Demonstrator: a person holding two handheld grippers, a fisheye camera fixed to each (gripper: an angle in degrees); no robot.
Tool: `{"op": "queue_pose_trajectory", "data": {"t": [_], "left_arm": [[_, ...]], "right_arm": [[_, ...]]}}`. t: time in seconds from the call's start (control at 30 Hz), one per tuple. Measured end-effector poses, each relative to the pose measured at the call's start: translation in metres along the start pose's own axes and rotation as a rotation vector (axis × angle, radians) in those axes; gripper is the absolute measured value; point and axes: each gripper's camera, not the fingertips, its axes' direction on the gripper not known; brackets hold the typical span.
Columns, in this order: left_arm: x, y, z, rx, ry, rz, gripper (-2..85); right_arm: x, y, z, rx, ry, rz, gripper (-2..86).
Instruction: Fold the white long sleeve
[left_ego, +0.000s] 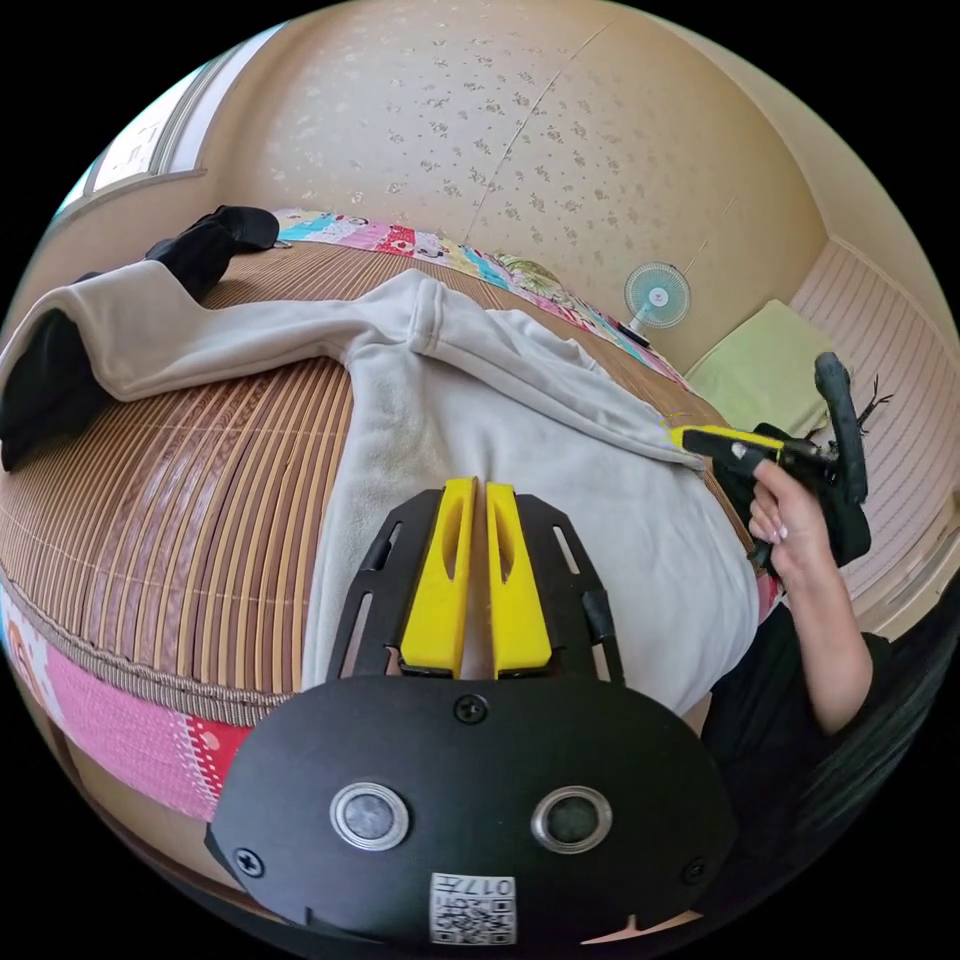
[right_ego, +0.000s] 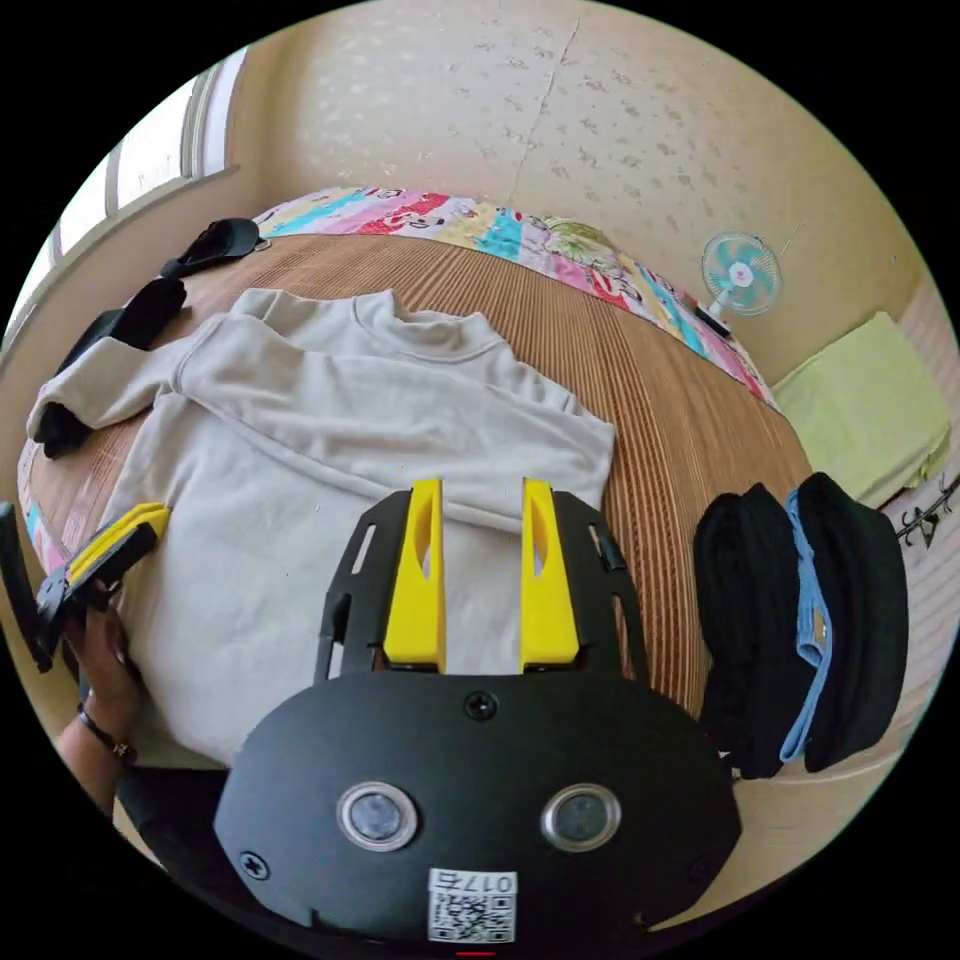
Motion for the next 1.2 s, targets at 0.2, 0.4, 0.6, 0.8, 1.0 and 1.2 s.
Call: {"op": "queue_pose_trajectory", "data": {"t": [0.2, 0.4, 0.6, 0.8, 1.0, 1.2], "left_arm": [[0.01, -0.016, -0.012, -0.001, -0.015, 0.011, 2.5], [0.014, -0.038, -0.031, -0.011, -0.022, 0.01, 3.7], [-0.021, -0.048, -0.077, 0.001, 0.146, -0.138, 3.4], [-0.106, -0.029, -0.239, 0.423, -0.085, -0.462, 9.1], [-0.233, -0.085, -0.325, 0.518, -0.123, -0.736, 12.3], [-0.332, -0.1, -0.322, 0.46, 0.099, -1.066, 10.2]], "right_arm": [[0.017, 0.049, 0.037, -0.045, -0.005, -0.007, 9.9], [-0.002, 0.069, 0.041, -0.013, 0.041, -0.09, 6.9], [0.025, 0.085, 0.04, 0.019, -0.095, -0.022, 6.8], [0.028, 0.096, 0.039, 0.025, -0.117, -0.012, 6.8], [0.003, 0.107, 0.035, 0.039, 0.021, -0.065, 6.4], [-0.009, 0.116, 0.032, 0.048, 0.071, -0.084, 5.9]]}}
